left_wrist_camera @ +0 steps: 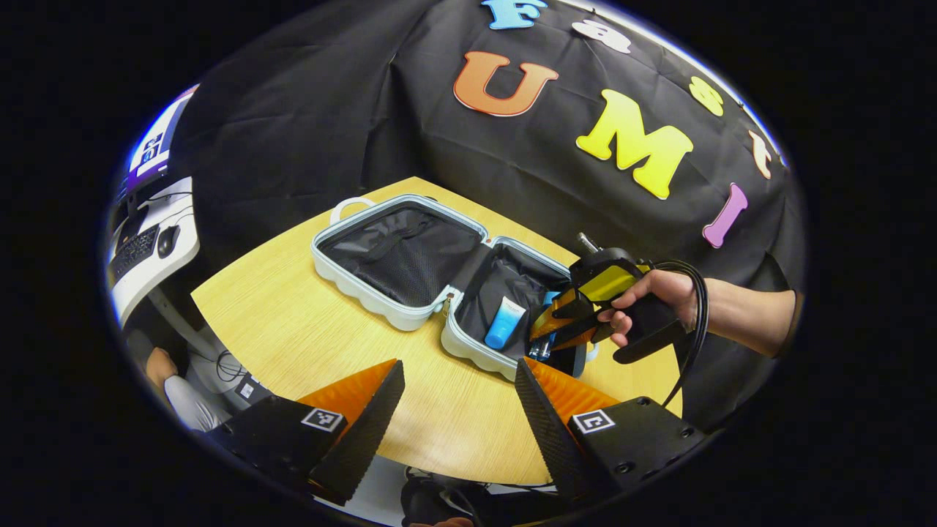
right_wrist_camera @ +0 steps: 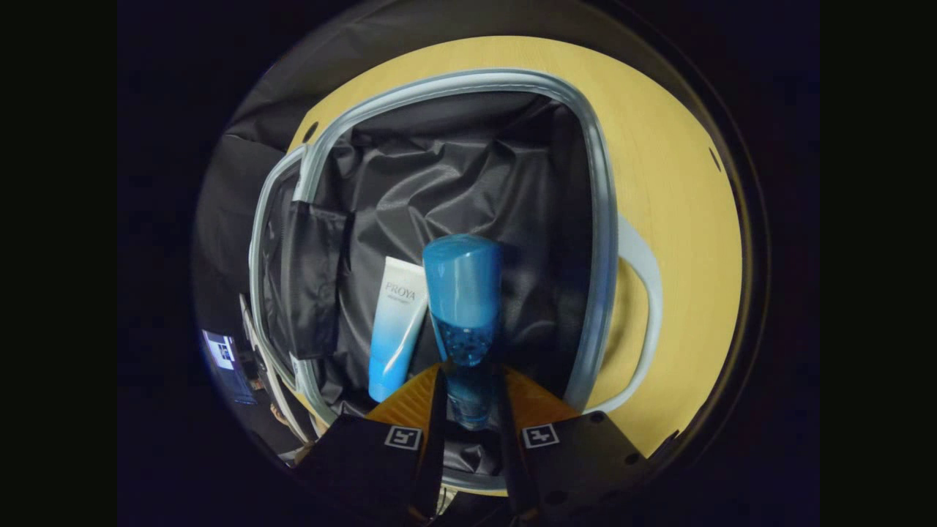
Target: First open the suitcase, pack the skin care products into it, and then close the suitcase.
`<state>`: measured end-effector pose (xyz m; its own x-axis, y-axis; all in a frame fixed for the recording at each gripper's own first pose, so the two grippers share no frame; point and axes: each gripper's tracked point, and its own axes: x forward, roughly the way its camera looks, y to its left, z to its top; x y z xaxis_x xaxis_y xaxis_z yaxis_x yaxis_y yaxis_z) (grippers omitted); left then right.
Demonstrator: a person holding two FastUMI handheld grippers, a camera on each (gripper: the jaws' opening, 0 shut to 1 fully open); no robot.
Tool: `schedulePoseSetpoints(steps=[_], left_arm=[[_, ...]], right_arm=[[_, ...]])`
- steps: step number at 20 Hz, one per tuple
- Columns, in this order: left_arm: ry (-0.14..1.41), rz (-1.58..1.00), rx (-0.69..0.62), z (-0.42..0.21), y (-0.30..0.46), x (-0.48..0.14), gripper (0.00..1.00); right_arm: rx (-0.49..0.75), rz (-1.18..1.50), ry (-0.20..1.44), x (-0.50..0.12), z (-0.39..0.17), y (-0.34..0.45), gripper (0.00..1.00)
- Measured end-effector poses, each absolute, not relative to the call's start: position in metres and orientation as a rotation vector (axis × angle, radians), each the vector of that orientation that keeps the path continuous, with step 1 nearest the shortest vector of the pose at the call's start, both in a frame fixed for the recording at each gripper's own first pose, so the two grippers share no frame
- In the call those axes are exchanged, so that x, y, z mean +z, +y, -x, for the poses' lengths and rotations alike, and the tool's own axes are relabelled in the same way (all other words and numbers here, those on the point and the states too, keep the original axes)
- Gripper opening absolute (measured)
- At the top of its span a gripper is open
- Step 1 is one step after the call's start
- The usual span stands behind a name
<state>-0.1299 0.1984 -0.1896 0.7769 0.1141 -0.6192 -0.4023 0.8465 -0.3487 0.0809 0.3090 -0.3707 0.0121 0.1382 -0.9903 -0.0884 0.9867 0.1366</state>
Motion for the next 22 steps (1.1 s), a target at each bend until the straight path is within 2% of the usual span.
schedulePoseSetpoints(steps=[8,12,15,17,22], left_arm=[[0.610,0.479,0.250,0.122,0.197,-0.188,0.98],[0.586,0.482,0.197,0.111,0.214,-0.187,0.98],[0.585,0.502,0.197,0.096,0.271,-0.193,0.98],[0.607,0.467,0.183,0.085,0.314,-0.195,0.97],[0.654,0.406,0.099,0.041,0.401,-0.211,0.96]], right_arm=[[0.184,-0.048,1.483,-0.351,-0.078,0.309,0.41],[0.216,-0.077,1.427,-0.316,-0.065,0.299,0.47],[0.369,-0.015,1.295,-0.271,-0.048,0.288,0.57],[0.432,0.025,1.210,-0.244,-0.033,0.265,0.59],[0.435,0.046,1.089,-0.209,0.001,0.193,0.61]])
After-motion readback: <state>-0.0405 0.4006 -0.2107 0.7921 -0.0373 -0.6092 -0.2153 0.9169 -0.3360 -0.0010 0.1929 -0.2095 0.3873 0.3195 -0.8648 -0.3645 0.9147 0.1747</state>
